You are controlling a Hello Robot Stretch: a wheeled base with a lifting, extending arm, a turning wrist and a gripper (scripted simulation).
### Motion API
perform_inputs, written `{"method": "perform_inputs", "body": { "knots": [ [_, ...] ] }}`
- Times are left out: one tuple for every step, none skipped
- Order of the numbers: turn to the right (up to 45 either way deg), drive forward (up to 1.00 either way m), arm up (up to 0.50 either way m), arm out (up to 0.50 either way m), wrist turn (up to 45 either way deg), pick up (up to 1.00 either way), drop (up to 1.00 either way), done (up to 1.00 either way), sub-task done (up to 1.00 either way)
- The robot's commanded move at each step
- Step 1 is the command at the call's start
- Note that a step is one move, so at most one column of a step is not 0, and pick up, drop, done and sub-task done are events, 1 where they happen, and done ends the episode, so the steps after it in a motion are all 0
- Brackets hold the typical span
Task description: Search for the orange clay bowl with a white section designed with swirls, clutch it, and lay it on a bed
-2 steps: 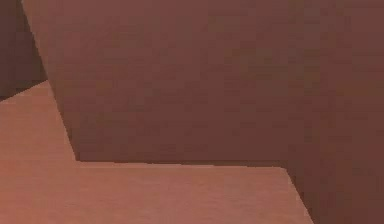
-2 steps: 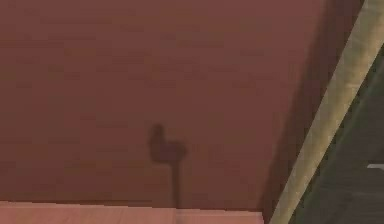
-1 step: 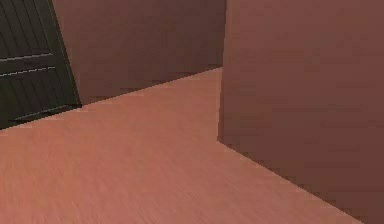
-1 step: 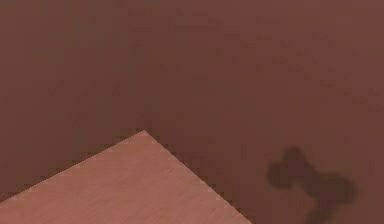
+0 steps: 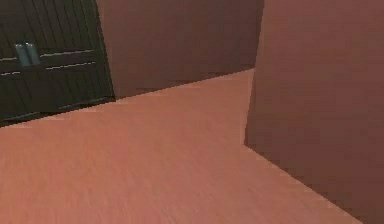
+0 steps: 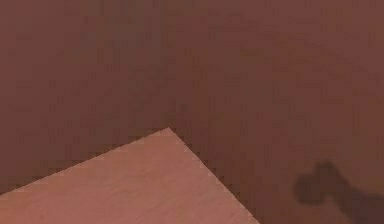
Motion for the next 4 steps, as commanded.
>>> {"method": "perform_inputs", "body": {
  "knots": [
    [0.0,1.0,0.0,0.0,0.0,0.0,0.0,0.0,0.0],
    [0.0,0.85,0.0,0.0,0.0,0.0,0.0,0.0,0.0],
    [6.0,0.0,0.0,0.0,0.0,0.0,0.0,0.0,0.0],
    [0.0,0.45,0.0,0.0,0.0,0.0,0.0,0.0,0.0]
  ]
}}
